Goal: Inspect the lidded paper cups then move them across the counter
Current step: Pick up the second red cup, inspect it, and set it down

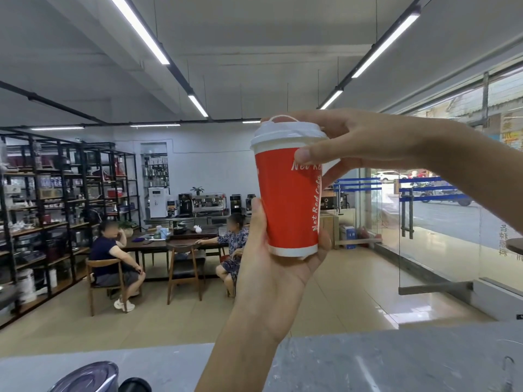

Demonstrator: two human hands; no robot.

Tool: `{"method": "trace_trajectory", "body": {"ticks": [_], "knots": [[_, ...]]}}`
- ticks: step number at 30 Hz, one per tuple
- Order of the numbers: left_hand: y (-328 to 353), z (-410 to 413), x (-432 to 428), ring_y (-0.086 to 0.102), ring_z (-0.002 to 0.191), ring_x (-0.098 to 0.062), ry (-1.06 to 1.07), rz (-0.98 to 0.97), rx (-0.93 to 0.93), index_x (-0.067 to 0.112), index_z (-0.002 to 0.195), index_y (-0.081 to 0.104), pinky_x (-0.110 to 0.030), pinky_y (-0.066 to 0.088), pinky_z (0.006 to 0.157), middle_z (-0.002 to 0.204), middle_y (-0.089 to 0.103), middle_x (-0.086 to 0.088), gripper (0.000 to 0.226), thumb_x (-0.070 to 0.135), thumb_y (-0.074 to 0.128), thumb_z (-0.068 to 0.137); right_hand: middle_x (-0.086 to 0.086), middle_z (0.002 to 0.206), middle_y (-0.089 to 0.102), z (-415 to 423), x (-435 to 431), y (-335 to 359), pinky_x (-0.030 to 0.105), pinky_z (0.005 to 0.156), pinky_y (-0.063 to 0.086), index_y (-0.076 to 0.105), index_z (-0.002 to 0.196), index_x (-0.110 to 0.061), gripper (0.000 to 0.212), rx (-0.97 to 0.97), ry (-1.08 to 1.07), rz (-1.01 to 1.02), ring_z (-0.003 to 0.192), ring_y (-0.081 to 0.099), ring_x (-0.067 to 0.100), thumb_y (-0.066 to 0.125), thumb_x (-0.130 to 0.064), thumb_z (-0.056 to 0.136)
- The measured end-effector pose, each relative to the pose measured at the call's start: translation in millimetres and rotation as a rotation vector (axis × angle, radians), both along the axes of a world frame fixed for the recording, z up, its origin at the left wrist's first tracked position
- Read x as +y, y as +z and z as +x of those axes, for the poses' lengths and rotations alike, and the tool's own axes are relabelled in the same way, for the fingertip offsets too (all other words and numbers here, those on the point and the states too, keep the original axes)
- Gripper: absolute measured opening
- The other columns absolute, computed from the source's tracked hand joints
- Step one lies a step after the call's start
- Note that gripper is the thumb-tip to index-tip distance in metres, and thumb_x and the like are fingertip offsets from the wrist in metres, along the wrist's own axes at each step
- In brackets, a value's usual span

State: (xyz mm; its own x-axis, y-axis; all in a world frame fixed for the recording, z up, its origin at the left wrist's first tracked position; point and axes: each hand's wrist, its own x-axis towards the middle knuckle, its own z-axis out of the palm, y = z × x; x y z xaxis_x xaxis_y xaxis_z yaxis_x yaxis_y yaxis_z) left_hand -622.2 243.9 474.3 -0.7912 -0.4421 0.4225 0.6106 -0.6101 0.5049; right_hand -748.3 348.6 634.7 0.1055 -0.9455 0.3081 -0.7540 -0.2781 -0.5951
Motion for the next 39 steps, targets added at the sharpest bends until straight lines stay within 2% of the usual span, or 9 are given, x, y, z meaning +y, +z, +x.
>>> {"method": "trace_trajectory", "body": {"ticks": [5, 9, 14, 19, 23, 27, 30, 33, 39], "knots": [[5.5, -6.1, 17.0, 0.072, 0.108, -0.028, 0.662, -0.076, 0.002, 0.019, 0.122, 0.056, -0.048, 0.058, 0.093, 0.121, 0.072, -0.009, 0.058, 0.048, 0.069, 0.074, -0.018, 0.118, 0.066, 14.2, 5.6, -0.7, 0.031, 0.07, 0.063, 0.053, 0.124, -0.057, 0.063, 0.024, -0.11, 0.003, 0.1, 0.071, 0.002, 0.077, -0.061, 0.066], [3.3, -10.0, 25.8, 0.071, 0.105, -0.015, 0.905, -0.189, 0.042, 0.028, 0.118, 0.052, -0.028, 0.061, 0.08, 0.118, 0.067, 0.001, 0.053, 0.042, 0.075, 0.072, -0.005, 0.109, 0.07, 22.4, -4.3, -12.2, 0.027, 0.06, 0.062, 0.051, 0.132, -0.04, 0.081, 0.051, -0.243, -0.142, 0.086, 0.076, 0.011, 0.072, -0.067, 0.058], [-1.3, 0.5, 9.8, 0.072, 0.109, -0.023, 0.469, -0.096, -0.031, 0.022, 0.13, 0.057, -0.045, 0.057, 0.094, 0.123, 0.072, -0.008, 0.058, 0.057, 0.06, 0.084, -0.011, 0.103, 0.076, 15.1, 2.3, -8.3, 0.026, 0.066, 0.062, 0.061, 0.116, -0.046, 0.048, 0.02, -0.151, -0.21, 0.096, 0.075, 0.01, 0.078, -0.051, 0.072], [-3.0, 17.2, -3.5, 0.065, 0.108, -0.034, -0.299, -0.067, -0.017, 0.0, 0.135, 0.058, -0.051, 0.057, 0.091, 0.126, 0.064, -0.023, 0.078, 0.064, 0.053, 0.091, -0.005, 0.114, 0.074, 7.1, 6.5, -7.8, 0.029, 0.073, 0.061, 0.06, 0.128, -0.038, 0.068, -0.032, -0.067, -0.211, 0.107, 0.072, 0.018, 0.08, -0.057, 0.066], [-7.1, 15.8, -5.6, 0.068, 0.096, -0.031, -0.346, -0.008, 0.004, -0.005, 0.143, 0.046, -0.037, 0.061, 0.082, 0.122, 0.06, -0.026, 0.083, 0.061, 0.053, 0.093, -0.001, 0.115, 0.073, 6.1, 4.1, -13.3, 0.032, 0.074, 0.062, 0.055, 0.137, -0.03, 0.092, -0.042, -0.072, -0.212, 0.108, 0.071, 0.021, 0.082, -0.065, 0.056], [-8.3, 16.1, -1.7, 0.069, 0.1, -0.035, -0.161, 0.009, -0.013, -0.003, 0.139, 0.053, -0.039, 0.061, 0.084, 0.126, 0.061, -0.026, 0.07, 0.051, 0.058, 0.094, -0.007, 0.116, 0.073, 1.9, 3.6, -15.9, 0.03, 0.074, 0.061, 0.06, 0.129, -0.038, 0.051, -0.097, -0.055, -0.192, 0.111, 0.07, 0.018, 0.075, -0.044, 0.081], [-11.6, 10.2, 4.7, 0.071, 0.107, -0.029, 0.195, -0.075, 0.021, 0.01, 0.138, 0.052, -0.044, 0.057, 0.095, 0.126, 0.069, -0.016, 0.063, 0.034, 0.074, 0.083, -0.016, 0.127, 0.064, 2.2, 8.2, -11.5, 0.036, 0.076, 0.062, 0.052, 0.137, -0.047, 0.071, -0.138, -0.051, -0.157, 0.116, 0.067, 0.015, 0.08, -0.047, 0.072], [-13.1, 2.1, 9.9, 0.073, 0.101, -0.018, 0.593, -0.2, 0.051, 0.026, 0.126, 0.046, -0.031, 0.059, 0.086, 0.115, 0.074, -0.003, 0.065, 0.019, 0.082, 0.072, -0.013, 0.135, 0.059, 7.3, 12.3, -12.2, 0.04, 0.078, 0.062, 0.046, 0.139, -0.053, 0.092, -0.1, -0.069, -0.07, 0.114, 0.069, 0.015, 0.083, -0.066, 0.056], [-19.6, -7.9, 21.9, 0.071, 0.103, -0.015, 0.782, -0.359, 0.061, 0.033, 0.12, 0.042, -0.023, 0.06, 0.078, 0.126, 0.061, -0.003, 0.069, 0.028, 0.085, 0.067, -0.016, 0.115, 0.071, 13.1, 8.9, -20.3, 0.023, 0.071, 0.061, 0.056, 0.131, -0.048, 0.062, 0.045, -0.154, -0.226, 0.105, 0.071, 0.007, 0.077, -0.057, 0.074]]}}
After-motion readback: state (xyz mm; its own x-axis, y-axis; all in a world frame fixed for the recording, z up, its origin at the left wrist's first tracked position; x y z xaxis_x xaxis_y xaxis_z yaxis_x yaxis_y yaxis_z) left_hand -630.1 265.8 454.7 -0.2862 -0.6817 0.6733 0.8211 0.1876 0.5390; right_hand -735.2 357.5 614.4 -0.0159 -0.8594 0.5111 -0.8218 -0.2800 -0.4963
